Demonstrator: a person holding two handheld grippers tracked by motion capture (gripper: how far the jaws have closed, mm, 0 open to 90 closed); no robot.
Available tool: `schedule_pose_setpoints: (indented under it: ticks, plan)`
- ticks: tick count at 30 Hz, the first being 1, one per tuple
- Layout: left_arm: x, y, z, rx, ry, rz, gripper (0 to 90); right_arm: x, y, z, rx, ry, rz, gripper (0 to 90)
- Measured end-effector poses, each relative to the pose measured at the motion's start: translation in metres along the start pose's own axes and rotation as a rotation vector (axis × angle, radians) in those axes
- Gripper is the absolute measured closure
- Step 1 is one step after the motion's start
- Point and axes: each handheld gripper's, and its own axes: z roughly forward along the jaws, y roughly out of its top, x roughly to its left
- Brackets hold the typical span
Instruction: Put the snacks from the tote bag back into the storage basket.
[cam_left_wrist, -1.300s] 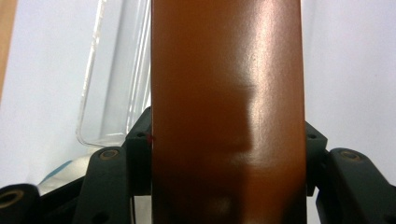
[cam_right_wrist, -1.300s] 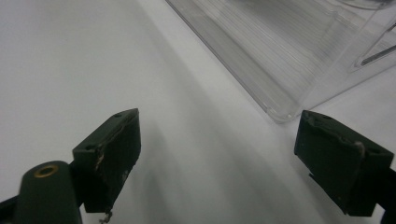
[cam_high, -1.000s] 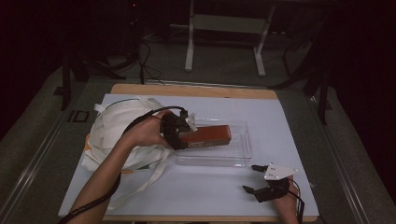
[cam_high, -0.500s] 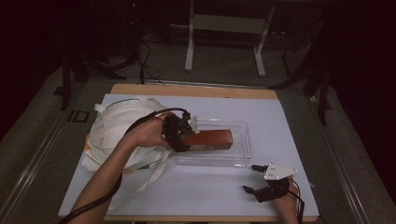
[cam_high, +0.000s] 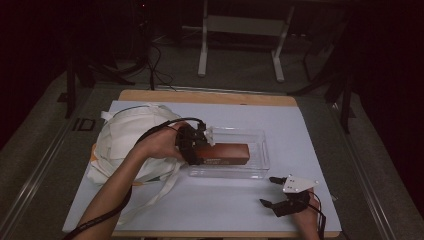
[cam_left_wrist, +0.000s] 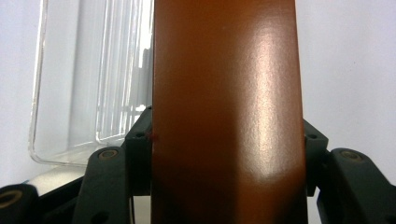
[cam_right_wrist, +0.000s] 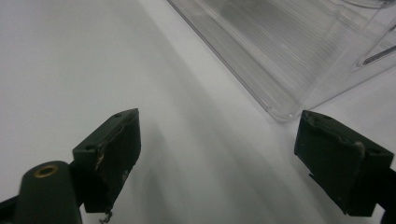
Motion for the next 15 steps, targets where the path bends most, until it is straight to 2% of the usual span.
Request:
schedule_pose_setpoints:
  ticks: [4,15]
  plan:
    - [-0.0002,0.0022,0.0018,-0.001,-0.009,0.011,42.6,0.0001,0.0,0.0,0.0,-0.001,-0.001,14.7]
    - [0.0017,0.0045,0.0011,-0.004,-0.022,0.005,41.5,0.0001,0.0,0.0001,0.001,-0.001,0.0,14.7]
